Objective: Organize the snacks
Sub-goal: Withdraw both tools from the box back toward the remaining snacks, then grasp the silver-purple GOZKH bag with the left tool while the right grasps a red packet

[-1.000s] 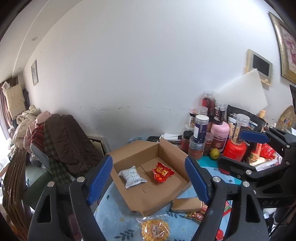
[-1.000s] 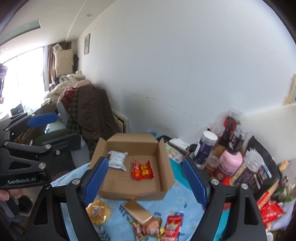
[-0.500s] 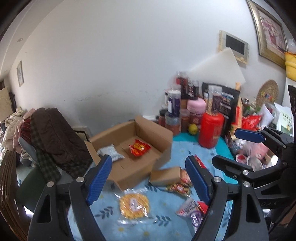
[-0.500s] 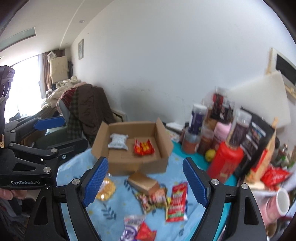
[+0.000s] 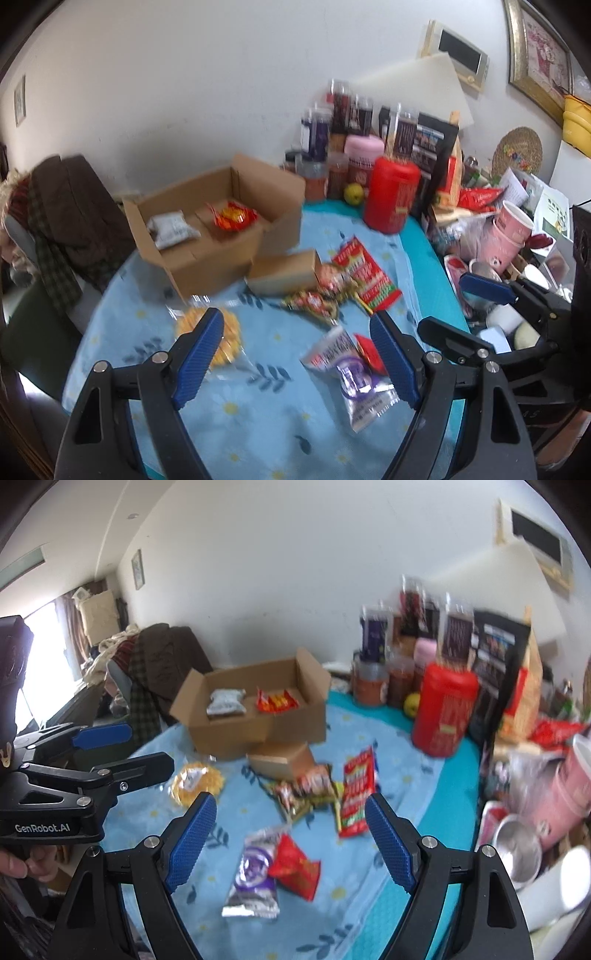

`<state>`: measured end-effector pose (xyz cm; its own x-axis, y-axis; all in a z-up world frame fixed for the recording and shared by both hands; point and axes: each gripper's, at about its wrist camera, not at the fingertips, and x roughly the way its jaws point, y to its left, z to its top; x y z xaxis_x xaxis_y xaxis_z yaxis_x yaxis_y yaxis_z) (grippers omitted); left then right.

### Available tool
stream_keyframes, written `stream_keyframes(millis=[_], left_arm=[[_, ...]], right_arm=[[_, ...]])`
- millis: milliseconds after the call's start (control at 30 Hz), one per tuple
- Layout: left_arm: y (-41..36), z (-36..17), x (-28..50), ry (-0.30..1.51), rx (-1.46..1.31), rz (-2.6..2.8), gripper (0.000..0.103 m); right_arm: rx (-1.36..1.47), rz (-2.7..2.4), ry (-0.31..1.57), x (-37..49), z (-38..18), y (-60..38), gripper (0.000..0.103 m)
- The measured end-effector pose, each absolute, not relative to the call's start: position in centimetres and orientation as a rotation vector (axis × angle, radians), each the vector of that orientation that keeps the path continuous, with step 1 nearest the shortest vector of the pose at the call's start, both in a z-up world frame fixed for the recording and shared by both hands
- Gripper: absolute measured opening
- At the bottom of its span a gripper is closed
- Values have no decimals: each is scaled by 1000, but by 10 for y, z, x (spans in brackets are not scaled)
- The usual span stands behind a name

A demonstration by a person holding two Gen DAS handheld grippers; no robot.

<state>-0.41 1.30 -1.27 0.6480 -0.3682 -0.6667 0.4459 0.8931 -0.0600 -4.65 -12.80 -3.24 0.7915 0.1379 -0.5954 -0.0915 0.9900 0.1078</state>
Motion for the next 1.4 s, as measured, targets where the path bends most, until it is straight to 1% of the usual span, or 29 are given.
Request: stream_keyframes(millis=[167, 467, 633, 767, 1033, 1067, 1100, 1133, 1167, 1400], left_arm=[[9, -40, -9, 793, 99, -463, 82], [6, -80, -9, 895, 75, -454, 82], [9, -94, -1, 939, 45, -449, 82], [15, -101, 5, 961, 44, -408, 82], [19, -104, 16, 981, 3, -413, 82], [17, -104, 16, 983, 6, -416, 82], [15, -104, 17, 984, 10, -419, 82], [13, -104, 17, 985, 15, -422, 82], [11, -104, 17, 986, 20, -425, 82], [-6, -111, 24, 1007, 36, -463, 82]], right_arm=[[103, 121, 705, -50, -64, -135, 84], [69, 105, 774, -45, -100, -141, 84], [64, 137, 806, -34, -115, -141, 83], [42, 164, 841, -20, -129, -138, 77], [66, 259, 845, -4, -139, -133, 75], [72, 272, 849, -2, -140, -133, 70], [79, 290, 858, 1, -141, -133, 61], [72, 288, 871, 3, -143, -132, 59], [58, 279, 886, 5, -146, -131, 48], [51, 254, 891, -1, -144, -138, 40]])
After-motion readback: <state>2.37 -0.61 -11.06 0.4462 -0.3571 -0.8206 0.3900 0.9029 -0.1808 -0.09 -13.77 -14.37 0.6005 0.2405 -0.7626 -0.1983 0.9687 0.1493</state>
